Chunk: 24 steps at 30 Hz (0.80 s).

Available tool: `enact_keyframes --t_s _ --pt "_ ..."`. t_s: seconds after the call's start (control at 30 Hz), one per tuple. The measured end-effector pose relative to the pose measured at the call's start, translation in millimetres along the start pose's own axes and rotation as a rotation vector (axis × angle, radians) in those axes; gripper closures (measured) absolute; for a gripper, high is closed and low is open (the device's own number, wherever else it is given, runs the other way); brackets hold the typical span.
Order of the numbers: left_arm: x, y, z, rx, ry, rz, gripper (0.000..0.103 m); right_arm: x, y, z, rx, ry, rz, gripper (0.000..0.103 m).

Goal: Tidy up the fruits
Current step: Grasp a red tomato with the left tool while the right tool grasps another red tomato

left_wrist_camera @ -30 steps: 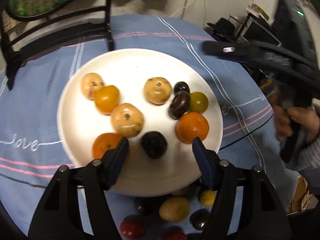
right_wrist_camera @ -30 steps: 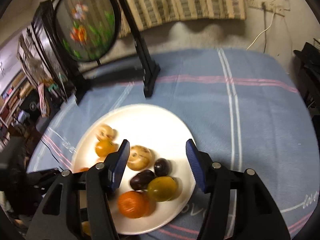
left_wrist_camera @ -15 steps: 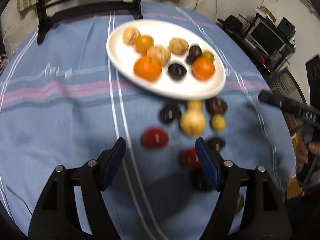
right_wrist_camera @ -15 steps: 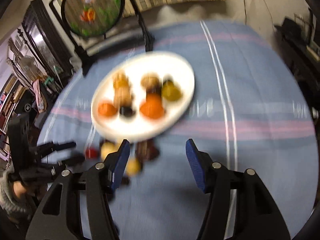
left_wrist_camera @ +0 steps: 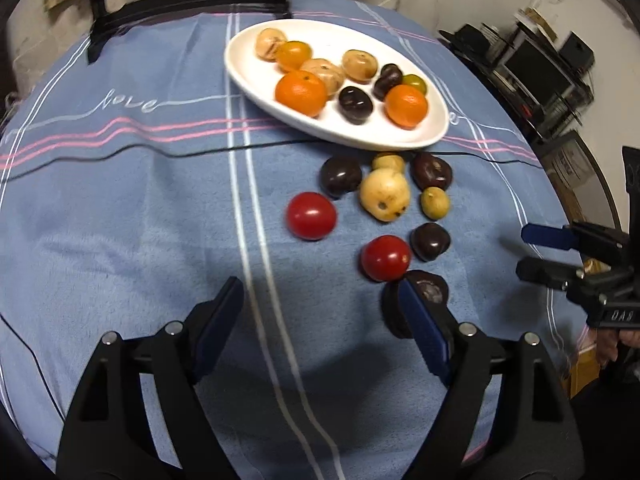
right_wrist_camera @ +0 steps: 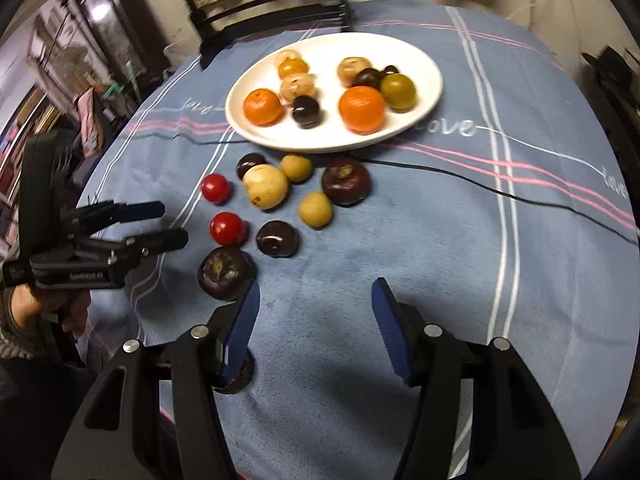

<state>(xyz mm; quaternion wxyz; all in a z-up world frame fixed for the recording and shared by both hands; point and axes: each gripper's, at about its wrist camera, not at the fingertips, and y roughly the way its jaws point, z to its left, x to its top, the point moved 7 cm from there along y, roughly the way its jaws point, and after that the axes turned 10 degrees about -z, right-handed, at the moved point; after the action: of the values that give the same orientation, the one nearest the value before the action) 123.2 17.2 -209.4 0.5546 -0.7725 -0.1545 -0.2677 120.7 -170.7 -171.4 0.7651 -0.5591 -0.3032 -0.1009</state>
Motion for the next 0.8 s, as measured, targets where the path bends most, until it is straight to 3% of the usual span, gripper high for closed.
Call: enact_keyframes --t_s 0.17,0.53,0.8 --pt "-7 3 3 0.023 -0.031 0.012 0.022 -2 9 -1 0.024 -0.004 0.03 0.044" --pt "22 21 14 0.073 -0.011 -0.015 0.022 -10 11 -22 0.006 0.047 0.051 0.044" --pt "35 34 9 0.04 0.023 -0.02 0.022 -14 13 -28 -0.011 0.07 0.063 0.044"
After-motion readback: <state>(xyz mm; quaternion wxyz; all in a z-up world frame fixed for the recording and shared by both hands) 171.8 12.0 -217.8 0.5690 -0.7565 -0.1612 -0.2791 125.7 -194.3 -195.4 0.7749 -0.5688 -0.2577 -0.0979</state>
